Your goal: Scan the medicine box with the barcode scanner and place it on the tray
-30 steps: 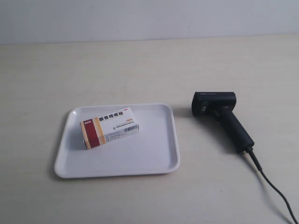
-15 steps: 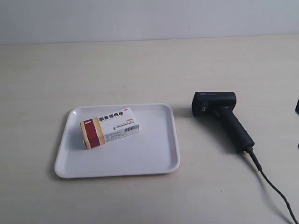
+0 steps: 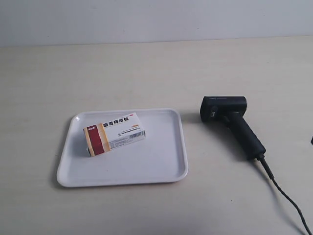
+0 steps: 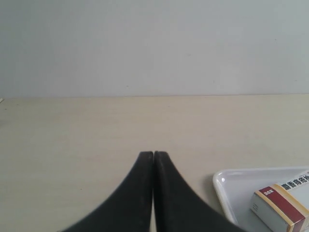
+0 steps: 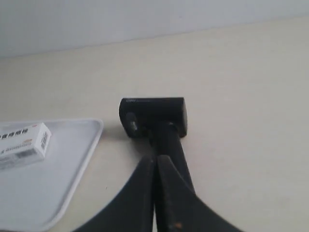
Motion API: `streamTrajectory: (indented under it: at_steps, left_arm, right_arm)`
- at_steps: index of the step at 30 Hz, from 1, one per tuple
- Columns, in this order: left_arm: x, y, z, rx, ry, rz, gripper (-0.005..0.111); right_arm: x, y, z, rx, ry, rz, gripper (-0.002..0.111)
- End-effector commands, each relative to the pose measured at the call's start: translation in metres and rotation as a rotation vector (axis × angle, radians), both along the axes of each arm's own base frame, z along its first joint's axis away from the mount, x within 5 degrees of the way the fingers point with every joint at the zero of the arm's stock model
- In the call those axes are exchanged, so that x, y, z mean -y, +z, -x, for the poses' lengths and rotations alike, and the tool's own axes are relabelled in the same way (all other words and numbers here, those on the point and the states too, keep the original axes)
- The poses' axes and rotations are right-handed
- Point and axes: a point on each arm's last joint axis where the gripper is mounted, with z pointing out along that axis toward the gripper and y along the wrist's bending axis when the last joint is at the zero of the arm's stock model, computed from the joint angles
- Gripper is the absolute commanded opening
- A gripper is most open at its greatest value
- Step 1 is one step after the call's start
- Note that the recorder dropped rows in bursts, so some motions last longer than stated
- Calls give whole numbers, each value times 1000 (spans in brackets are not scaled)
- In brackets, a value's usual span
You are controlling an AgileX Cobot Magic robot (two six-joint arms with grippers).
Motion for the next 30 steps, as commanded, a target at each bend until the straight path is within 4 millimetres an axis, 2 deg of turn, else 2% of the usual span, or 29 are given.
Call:
streamTrajectory:
  at_steps: [1, 5, 11, 15, 30]
  left_arm:
    - [0, 0, 0, -1, 0, 1, 3]
    - [0, 0, 0, -1, 0, 1, 3]
    - [0, 0, 0, -1, 0, 1, 3]
    - [0, 0, 0, -1, 0, 1, 3]
    - [0, 0, 0, -1, 0, 1, 3]
  right_arm:
    - [12, 11, 4, 138, -125, -55, 1]
    - [22, 19, 10, 258, -245, -72, 1]
    - [26, 22, 18, 337, -285, -29, 1]
    - [27, 17, 18, 305, -274, 33, 1]
    - [26, 13, 19, 260, -269, 37, 1]
